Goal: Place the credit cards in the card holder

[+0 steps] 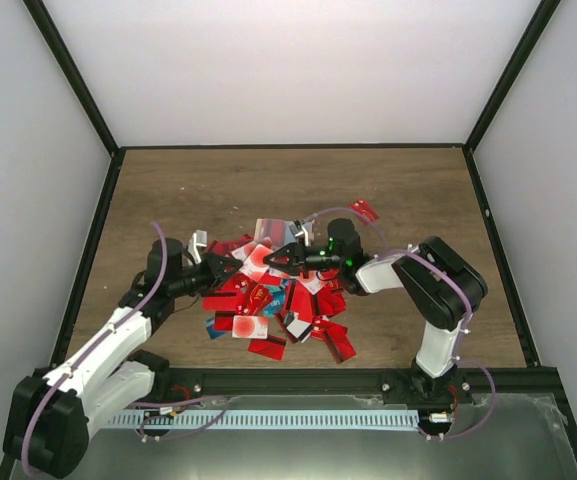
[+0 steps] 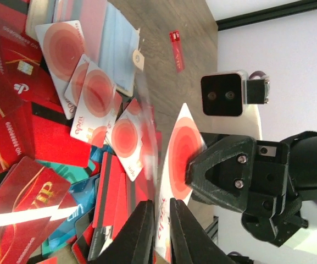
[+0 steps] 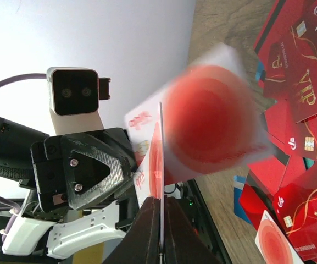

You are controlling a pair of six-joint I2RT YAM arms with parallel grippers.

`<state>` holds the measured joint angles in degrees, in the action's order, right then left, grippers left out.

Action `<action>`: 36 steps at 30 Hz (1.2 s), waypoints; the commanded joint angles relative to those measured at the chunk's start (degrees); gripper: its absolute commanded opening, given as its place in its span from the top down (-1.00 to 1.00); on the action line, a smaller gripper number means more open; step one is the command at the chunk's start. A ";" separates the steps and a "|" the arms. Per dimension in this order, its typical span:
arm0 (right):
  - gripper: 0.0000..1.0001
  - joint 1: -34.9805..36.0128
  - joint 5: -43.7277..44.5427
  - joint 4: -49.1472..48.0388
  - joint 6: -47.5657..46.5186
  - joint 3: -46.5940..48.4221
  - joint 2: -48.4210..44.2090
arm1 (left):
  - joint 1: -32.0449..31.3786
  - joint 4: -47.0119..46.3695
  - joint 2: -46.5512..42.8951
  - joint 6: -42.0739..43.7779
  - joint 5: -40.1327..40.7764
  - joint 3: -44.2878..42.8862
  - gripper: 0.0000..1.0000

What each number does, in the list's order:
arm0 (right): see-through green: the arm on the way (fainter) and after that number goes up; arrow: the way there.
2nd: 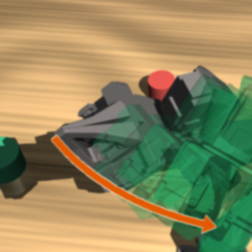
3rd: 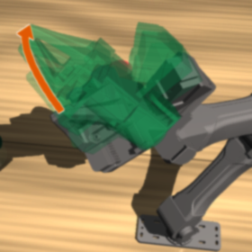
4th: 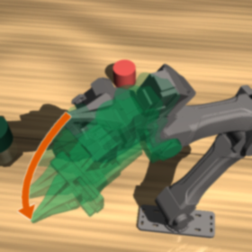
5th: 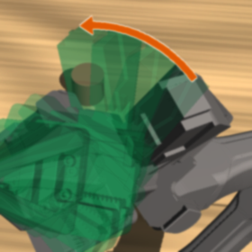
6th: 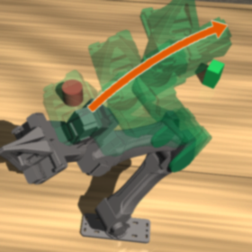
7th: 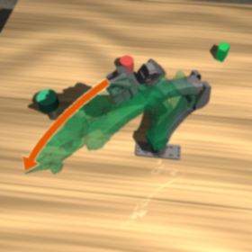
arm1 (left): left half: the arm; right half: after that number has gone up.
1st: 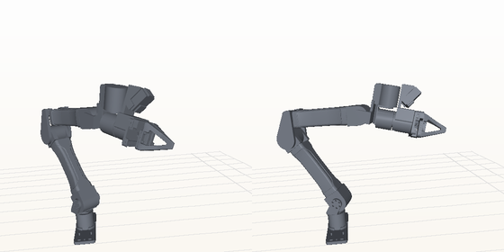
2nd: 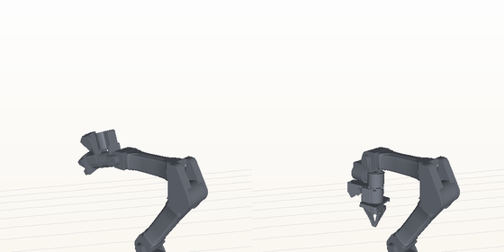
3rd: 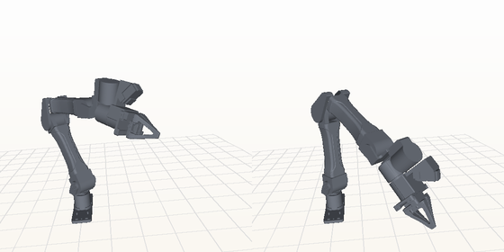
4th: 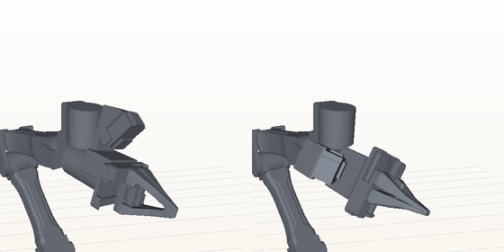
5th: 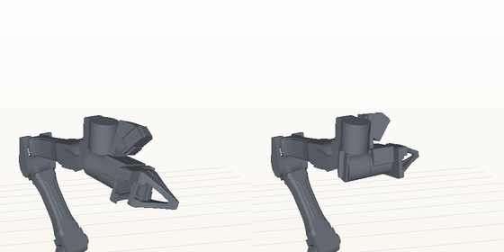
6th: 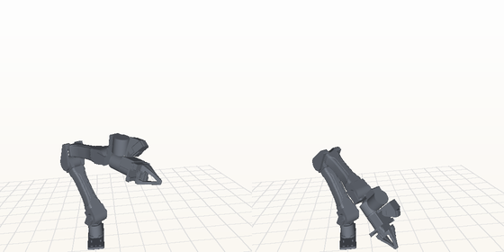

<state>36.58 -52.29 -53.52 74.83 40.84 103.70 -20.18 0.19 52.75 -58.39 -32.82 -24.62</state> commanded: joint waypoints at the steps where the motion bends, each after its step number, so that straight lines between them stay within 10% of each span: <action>1: 0.99 0.29 0.00 6.04 -5.32 -0.97 -2.43 | -0.12 4.92 -3.54 1.31 2.19 0.19 0.64; 11: 0.99 -6.00 -1.14 36.25 -31.14 3.44 -12.72 | -0.11 10.03 -4.71 12.13 7.35 -2.17 -0.24; 20: 0.99 -8.44 -8.81 54.41 -54.62 10.75 -14.76 | -0.20 -0.67 4.16 25.43 -6.70 -7.05 -0.20; 36: 0.99 -8.28 -18.30 48.54 -52.96 8.18 -17.83 | -3.22 -15.42 12.16 23.92 -22.04 -5.96 0.06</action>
<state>28.58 -68.23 -4.78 22.92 48.25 87.20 -22.15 -10.20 64.29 -34.11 -51.35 -30.70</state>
